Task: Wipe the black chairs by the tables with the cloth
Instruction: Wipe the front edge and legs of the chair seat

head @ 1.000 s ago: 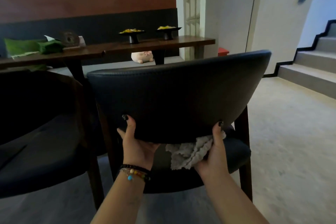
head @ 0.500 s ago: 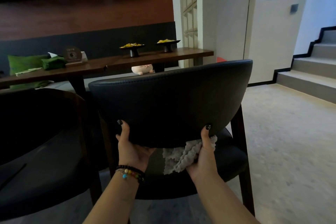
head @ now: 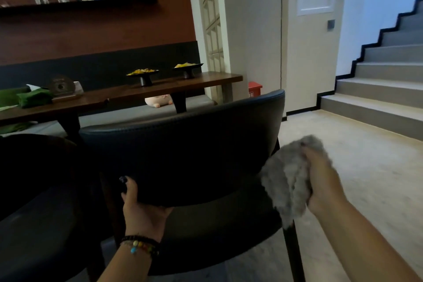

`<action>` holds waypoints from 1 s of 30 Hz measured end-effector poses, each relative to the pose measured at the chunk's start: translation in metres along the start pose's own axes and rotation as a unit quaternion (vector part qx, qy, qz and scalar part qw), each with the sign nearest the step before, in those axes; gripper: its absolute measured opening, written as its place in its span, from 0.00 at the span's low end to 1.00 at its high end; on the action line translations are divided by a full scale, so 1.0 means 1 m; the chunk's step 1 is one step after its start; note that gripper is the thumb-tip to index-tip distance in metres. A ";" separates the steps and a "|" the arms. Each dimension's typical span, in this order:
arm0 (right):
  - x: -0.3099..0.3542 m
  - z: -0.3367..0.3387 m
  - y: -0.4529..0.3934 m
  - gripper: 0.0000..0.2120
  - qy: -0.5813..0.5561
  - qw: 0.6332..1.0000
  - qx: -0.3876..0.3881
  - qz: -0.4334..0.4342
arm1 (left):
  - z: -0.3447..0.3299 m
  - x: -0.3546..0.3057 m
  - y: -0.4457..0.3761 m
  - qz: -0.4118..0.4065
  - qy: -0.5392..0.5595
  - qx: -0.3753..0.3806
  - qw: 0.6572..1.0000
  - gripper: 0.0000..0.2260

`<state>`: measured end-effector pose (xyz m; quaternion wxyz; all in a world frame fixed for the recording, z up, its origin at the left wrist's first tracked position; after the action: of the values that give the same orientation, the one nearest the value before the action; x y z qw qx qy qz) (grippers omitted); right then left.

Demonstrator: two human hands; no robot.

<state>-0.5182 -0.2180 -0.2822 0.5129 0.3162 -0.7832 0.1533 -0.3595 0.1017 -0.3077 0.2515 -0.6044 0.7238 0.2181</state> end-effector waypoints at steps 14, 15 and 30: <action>0.041 -0.094 0.046 0.26 0.045 0.897 0.020 0.440 | -0.002 0.004 0.004 0.002 0.001 -0.023 1.000 0.40; 0.035 -0.106 0.066 0.27 0.087 0.858 0.012 0.506 | -0.002 0.004 0.005 0.001 -0.004 -0.022 1.000 0.39; -0.017 -0.176 0.125 0.29 0.437 0.338 -0.036 0.833 | 0.032 0.002 0.019 0.064 -0.025 -0.012 0.998 0.23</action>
<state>-0.4704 -0.0185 -0.2119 0.3993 -0.6306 -0.3100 0.5889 -0.3750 0.1232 -0.3333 0.2473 -0.5539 0.7521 0.2577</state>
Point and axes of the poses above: each hand's wrist, its own y-axis away from the middle knuckle, its own z-axis out of the back of the hand, x = y × z, the point moved 5 cm from there along -y, towards the middle knuckle, and after that the axes turned 1 degree about y, right-handed, at the moved point
